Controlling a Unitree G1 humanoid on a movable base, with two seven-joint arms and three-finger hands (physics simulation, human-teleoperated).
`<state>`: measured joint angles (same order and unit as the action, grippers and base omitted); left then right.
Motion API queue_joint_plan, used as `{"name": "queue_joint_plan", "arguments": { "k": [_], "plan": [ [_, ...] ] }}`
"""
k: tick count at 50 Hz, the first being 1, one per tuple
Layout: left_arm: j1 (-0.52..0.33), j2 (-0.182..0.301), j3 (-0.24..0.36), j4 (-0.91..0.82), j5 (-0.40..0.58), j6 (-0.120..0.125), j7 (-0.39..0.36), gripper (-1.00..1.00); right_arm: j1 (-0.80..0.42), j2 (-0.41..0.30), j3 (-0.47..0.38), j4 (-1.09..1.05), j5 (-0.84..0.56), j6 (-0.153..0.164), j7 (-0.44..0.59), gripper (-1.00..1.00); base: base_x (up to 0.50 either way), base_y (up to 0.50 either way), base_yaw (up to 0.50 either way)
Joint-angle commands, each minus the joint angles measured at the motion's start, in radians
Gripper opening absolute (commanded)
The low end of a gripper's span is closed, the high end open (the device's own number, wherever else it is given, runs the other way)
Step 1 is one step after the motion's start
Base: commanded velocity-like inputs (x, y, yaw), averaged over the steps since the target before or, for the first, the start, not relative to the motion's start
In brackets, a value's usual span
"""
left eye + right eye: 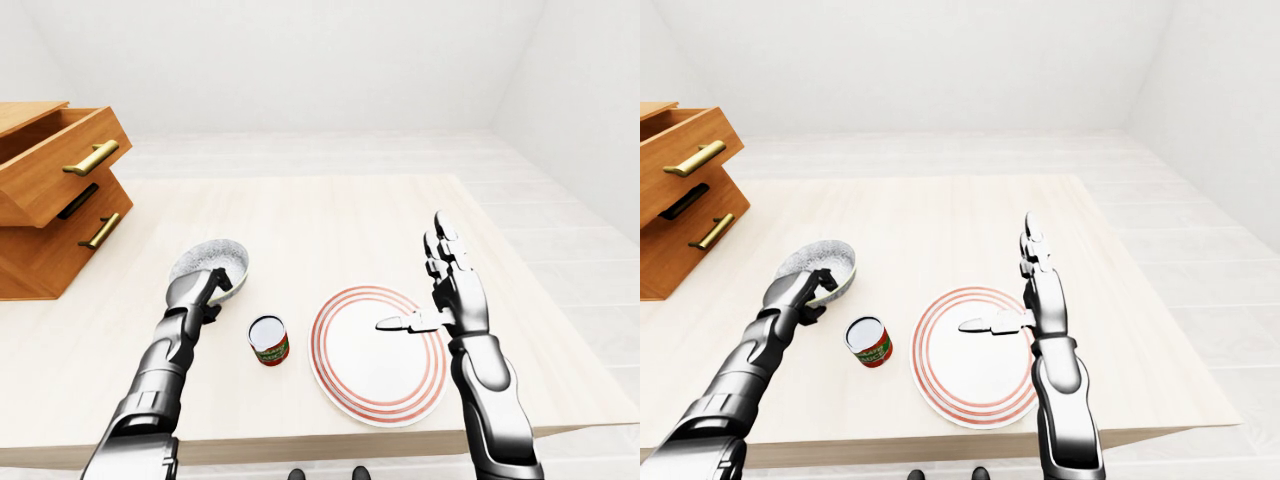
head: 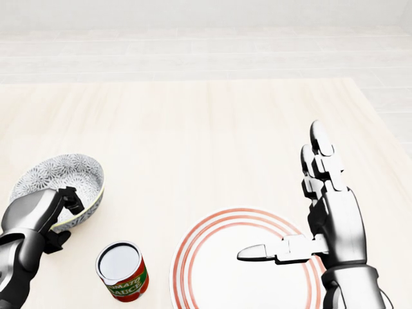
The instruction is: Put the bowl on the plate.
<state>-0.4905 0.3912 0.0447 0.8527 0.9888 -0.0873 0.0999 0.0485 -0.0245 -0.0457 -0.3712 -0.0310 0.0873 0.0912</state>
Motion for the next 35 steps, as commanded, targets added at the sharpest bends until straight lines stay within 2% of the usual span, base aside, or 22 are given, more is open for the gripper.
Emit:
{"name": "queue_joint_plan", "arguments": {
  "k": [1, 11, 14, 18, 20, 35],
  "plan": [
    [-0.009, -0.002, -0.008, 0.034, 0.003, 0.000, -0.009, -0.25, 0.014, 0.002, 0.002, -0.023, 0.001, 0.000, 0.002, 1.00, 0.00, 0.00, 0.00],
    [-0.026, 0.005, -0.008, 0.024, 0.004, 0.000, -0.020, -0.48, 0.014, 0.001, -0.001, -0.032, 0.000, 0.000, 0.003, 1.00, 0.00, 0.00, 0.00],
    [-0.028, 0.005, -0.008, 0.020, 0.007, 0.000, -0.018, -0.50, 0.011, 0.001, -0.002, -0.030, 0.000, 0.000, 0.003, 1.00, 0.00, 0.00, 0.00],
    [-0.027, 0.004, -0.006, 0.010, 0.008, 0.000, -0.023, -0.76, 0.006, 0.000, -0.003, -0.032, 0.000, 0.000, 0.004, 1.00, 0.00, 0.00, 0.00],
    [-0.028, 0.005, -0.006, 0.004, 0.010, 0.000, -0.024, -1.00, 0.001, 0.000, -0.005, -0.027, 0.002, 0.000, 0.005, 1.00, 0.00, 0.00, 0.00],
    [-0.032, 0.009, -0.003, -0.029, 0.018, 0.000, -0.040, -1.00, -0.009, -0.001, -0.003, -0.019, -0.002, 0.000, 0.004, 1.00, 0.00, 0.00, 0.00]
  ]
}}
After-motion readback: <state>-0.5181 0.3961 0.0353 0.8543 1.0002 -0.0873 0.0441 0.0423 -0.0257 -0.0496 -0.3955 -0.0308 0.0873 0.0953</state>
